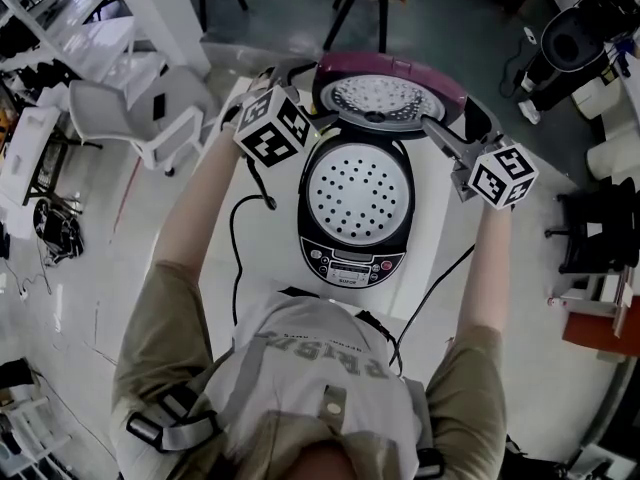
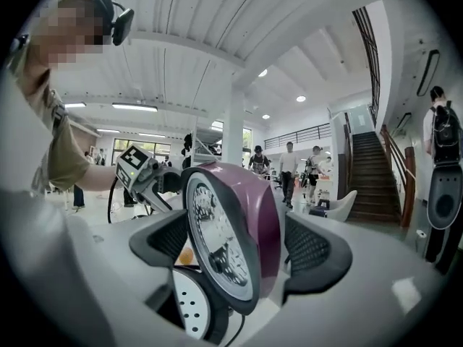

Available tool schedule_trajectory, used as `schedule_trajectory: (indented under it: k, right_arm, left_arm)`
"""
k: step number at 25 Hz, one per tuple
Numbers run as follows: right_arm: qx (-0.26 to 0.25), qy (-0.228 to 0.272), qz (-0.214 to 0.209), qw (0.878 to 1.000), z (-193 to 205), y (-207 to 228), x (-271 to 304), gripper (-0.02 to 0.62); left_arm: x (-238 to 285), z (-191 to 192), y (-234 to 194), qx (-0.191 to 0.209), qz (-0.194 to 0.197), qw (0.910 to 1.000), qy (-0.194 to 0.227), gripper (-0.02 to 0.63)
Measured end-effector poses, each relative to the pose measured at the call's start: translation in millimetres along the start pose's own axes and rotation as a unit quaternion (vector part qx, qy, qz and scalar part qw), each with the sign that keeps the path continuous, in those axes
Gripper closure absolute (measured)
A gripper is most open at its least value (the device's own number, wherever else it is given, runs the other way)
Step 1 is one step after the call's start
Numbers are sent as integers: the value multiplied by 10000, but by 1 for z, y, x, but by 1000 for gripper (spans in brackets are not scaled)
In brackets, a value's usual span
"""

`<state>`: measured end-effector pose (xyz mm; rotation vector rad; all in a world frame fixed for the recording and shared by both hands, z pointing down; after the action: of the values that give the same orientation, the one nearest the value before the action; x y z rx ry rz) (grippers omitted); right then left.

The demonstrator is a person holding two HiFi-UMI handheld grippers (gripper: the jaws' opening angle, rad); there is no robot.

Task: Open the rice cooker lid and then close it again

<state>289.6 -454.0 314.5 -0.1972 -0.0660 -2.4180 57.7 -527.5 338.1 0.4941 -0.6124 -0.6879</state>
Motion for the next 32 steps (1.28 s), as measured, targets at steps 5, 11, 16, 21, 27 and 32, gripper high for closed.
schedule_trajectory:
  k: [5,11,16,21,27,32]
  right_arm:
    - [-23,-29,-147,9999,-1,-2,2,201]
    - [-79,-116,-211,9997,2,-7,-1,201]
    - [-149,-171,-309,9993,3,-15,-6,201]
    - [-233,-321,-353,9986,4,-27,-10,201]
    - [-361,-513,-404,9972,10,-44,-15,201]
    - [-418,-641,-455,9960,14,-59,-22,202]
  left_arm:
    - [1,-2,1,81,36,10000,-14,202]
    - [-3,-1,6,172,35,9998,-100,202]
    - [-11,-1,12,305,23,9994,-181,202]
    - [-22,-1,18,400,20,9988,-272,202]
    - [-36,2,30,506,26,9981,-347,201]
    - [-49,4,41,585,45,9974,-419,199]
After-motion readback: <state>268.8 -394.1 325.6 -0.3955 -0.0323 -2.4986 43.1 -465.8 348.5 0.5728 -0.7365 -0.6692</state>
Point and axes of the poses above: the fingertips, and each gripper's own axes: x forward along the fingers, y to its right, z out of its underside, the point moved 5 cm from there along -x, backward along the fingers, and after that the axes turned 15 degrees about -z, right-handed, at the moved point
